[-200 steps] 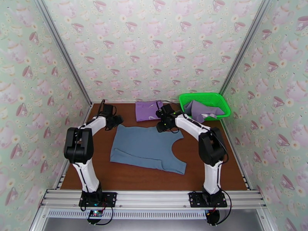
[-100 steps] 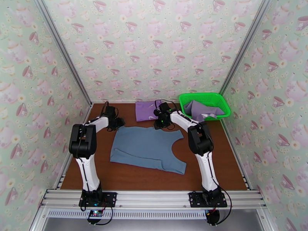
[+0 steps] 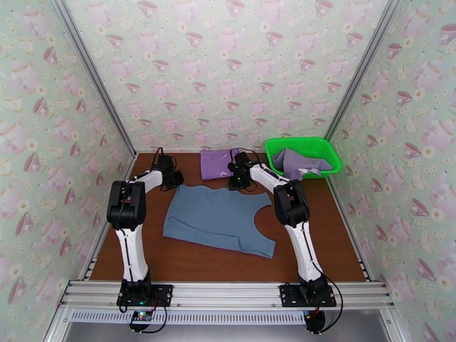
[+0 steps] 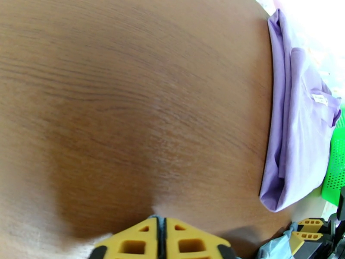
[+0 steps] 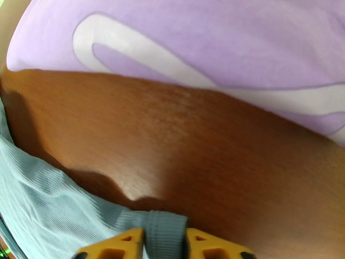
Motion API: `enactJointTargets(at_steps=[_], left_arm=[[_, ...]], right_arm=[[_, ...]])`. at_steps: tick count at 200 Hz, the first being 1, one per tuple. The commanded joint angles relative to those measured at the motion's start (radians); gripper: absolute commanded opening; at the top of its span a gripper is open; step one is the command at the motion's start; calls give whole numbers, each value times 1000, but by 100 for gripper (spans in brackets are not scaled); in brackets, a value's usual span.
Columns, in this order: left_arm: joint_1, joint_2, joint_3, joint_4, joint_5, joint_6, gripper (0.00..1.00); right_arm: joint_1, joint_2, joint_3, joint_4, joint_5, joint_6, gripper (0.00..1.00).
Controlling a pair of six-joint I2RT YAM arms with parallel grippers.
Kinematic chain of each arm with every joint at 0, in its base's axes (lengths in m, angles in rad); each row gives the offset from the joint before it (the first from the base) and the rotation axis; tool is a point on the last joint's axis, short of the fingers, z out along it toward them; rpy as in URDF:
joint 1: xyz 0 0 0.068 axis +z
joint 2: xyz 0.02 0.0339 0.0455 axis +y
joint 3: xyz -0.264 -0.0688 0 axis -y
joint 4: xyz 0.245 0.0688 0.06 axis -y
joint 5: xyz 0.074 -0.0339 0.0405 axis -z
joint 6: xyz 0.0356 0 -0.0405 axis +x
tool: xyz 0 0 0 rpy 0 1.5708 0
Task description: Fold and stack the mixed laundry pile
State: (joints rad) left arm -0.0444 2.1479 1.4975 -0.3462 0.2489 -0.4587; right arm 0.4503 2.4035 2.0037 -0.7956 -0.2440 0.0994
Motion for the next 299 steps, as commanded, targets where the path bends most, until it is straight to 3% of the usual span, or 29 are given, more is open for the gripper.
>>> enactJointTargets(at_steps=[1, 17, 92, 160, 237, 294, 299], left_arm=[[3, 21, 40, 12, 24, 12, 0], [2, 12, 35, 21, 23, 12, 0], [3, -125, -46, 106, 41, 34, 0], [3, -225, -132, 138, 59, 43, 0], [2, -433, -413, 225, 43, 31, 0], [-2, -489, -608, 273, 10, 5, 0], [-3, -495, -621, 276, 10, 1, 2]], right_arm=[[-8, 26, 26, -9, -8, 22, 8], [-10, 13, 20, -4, 5, 22, 0], [-10, -195, -170, 143, 29, 19, 0], [-9, -349, -391, 293, -22, 47, 0], [5, -507, -688, 472, -106, 113, 0], [83, -561, -896, 611, -79, 216, 0], [89, -569, -910, 619, -72, 225, 4]])
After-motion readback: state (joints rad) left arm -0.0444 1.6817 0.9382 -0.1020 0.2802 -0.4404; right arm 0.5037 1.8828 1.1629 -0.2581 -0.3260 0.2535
